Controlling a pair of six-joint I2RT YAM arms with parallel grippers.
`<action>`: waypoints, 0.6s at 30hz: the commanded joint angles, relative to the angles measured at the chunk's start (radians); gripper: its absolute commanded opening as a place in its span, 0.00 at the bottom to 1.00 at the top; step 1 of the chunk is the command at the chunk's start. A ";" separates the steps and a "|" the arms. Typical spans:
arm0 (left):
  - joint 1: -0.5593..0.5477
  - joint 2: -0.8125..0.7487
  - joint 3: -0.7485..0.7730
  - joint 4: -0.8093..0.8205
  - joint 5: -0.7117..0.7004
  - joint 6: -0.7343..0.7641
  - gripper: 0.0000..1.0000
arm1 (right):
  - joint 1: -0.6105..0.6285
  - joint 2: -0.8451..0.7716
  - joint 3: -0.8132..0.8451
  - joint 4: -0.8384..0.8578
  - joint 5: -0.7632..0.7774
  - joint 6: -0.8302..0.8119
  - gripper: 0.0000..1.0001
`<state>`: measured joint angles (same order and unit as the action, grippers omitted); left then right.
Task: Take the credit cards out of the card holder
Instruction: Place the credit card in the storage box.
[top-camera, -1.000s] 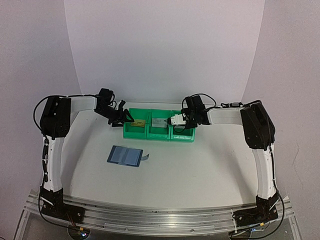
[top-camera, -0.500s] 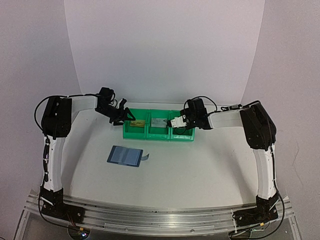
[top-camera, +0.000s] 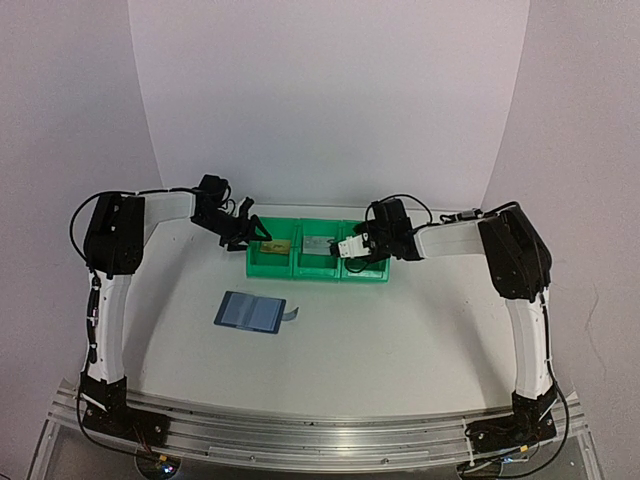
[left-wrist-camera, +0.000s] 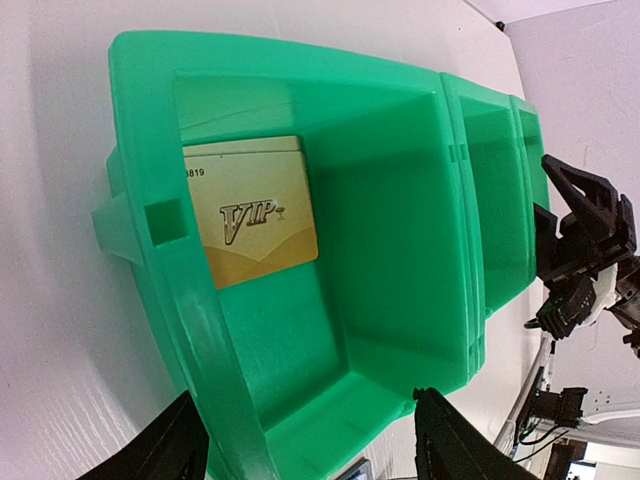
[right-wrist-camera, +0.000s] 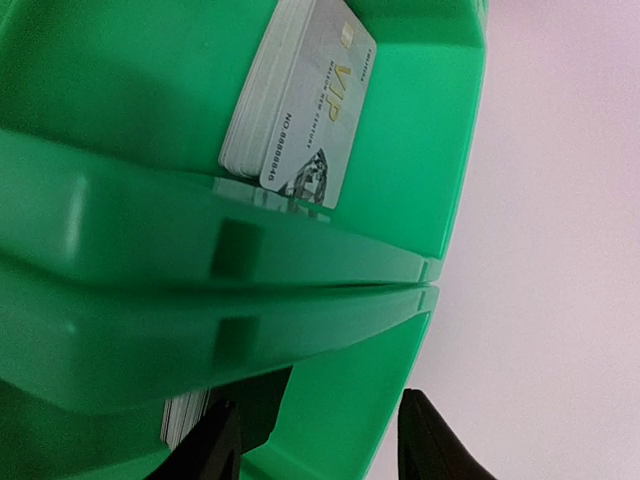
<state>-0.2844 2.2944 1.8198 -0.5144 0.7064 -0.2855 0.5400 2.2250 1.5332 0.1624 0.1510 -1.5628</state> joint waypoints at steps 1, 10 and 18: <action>-0.004 0.002 0.030 0.020 0.027 0.005 0.69 | 0.001 -0.016 0.101 -0.122 -0.076 0.145 0.60; -0.005 -0.007 0.028 0.017 0.033 0.005 0.69 | -0.024 -0.050 0.158 -0.189 -0.110 0.267 0.65; -0.004 -0.016 0.020 0.025 0.046 0.002 0.69 | -0.027 -0.120 0.283 -0.278 -0.181 0.901 0.67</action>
<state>-0.2844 2.2944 1.8198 -0.5144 0.7112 -0.2866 0.5150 2.2060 1.7002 -0.0590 0.0136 -1.0859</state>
